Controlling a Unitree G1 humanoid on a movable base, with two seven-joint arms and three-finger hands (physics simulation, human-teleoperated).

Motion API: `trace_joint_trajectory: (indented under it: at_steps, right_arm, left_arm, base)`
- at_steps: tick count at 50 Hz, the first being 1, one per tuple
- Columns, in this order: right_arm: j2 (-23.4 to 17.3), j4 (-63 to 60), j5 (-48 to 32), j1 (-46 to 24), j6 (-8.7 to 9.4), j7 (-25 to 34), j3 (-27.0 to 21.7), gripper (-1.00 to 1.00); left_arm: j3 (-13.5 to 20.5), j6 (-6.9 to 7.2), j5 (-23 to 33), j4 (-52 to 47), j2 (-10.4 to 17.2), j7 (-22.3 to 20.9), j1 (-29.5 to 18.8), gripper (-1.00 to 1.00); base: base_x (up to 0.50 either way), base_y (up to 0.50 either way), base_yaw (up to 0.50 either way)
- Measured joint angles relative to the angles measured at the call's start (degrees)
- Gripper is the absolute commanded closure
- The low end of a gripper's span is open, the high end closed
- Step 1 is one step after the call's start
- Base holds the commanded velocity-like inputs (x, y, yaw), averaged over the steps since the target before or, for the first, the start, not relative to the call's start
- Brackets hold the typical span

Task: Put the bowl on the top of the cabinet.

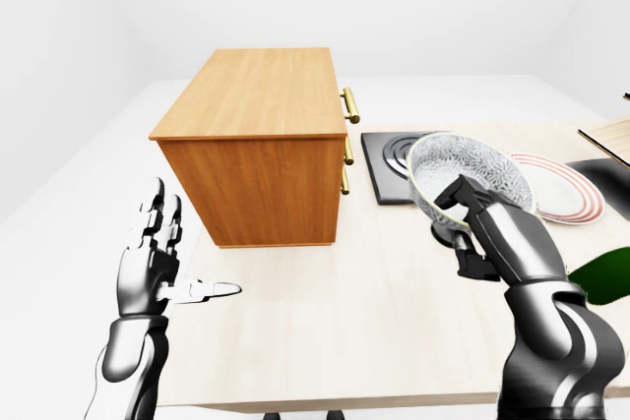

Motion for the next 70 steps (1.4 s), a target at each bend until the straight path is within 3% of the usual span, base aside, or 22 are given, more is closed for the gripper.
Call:
trace_joint_trajectory:
  at_steps: [5,11,17,24,29,40,51,70]
  right_arm:
    - [-8.41,10.83,-1.27,-11.79,3.0,-1.75,4.42,1.0]
    - [-16.77,29.12,-3.7,-27.63,3.48,-6.61,10.94,1.0]
    - [-22.1,49.71,-7.15,-44.95,0.83,-13.57,17.31,1.0]
    - [-24.43,73.75,-13.07,-64.94,-3.49,-23.86,24.12,1.0]
    - [-24.41,88.57,-16.71,-75.1,-4.97,-28.85,27.34,1.0]
    - [-23.02,105.15,-23.57,-88.87,-4.97,-35.61,30.82,1.0]
    - [-19.08,111.04,-27.6,-96.49,-4.97,-37.81,31.19,1.0]
    - [-6.51,112.88,-26.64,-107.05,-4.97,-35.81,31.92,1.0]
  left_arm:
    - [0.0,0.0,-0.01,0.04,0.01,-0.04,-0.02,-1.0]
    - [0.0,0.0,-0.02,0.15,0.02,-0.09,-0.11,-1.0]
    - [-0.04,0.0,-0.02,0.3,0.01,-0.14,-0.1,-1.0]
    - [-0.09,0.0,0.0,0.49,0.01,-0.12,-0.14,-1.0]
    - [-0.1,0.0,-0.05,0.39,0.01,-0.12,-0.13,-1.0]
    - [-0.03,0.0,-0.27,0.54,0.04,-0.22,-0.16,-1.0]
    - [0.19,0.0,-0.53,0.53,0.03,-0.24,-0.41,-1.0]
    - [0.39,0.0,-1.0,0.32,0.06,-0.55,-0.41,-1.0]
  base:
    - [0.0,0.0,0.0]
    - [0.0,0.0,0.0]
    - [0.0,0.0,0.0]
    - [0.0,0.0,0.0]
    - [0.0,0.0,0.0]
    - [0.0,0.0,0.0]
    - [0.0,0.0,0.0]
    - [0.0,0.0,0.0]
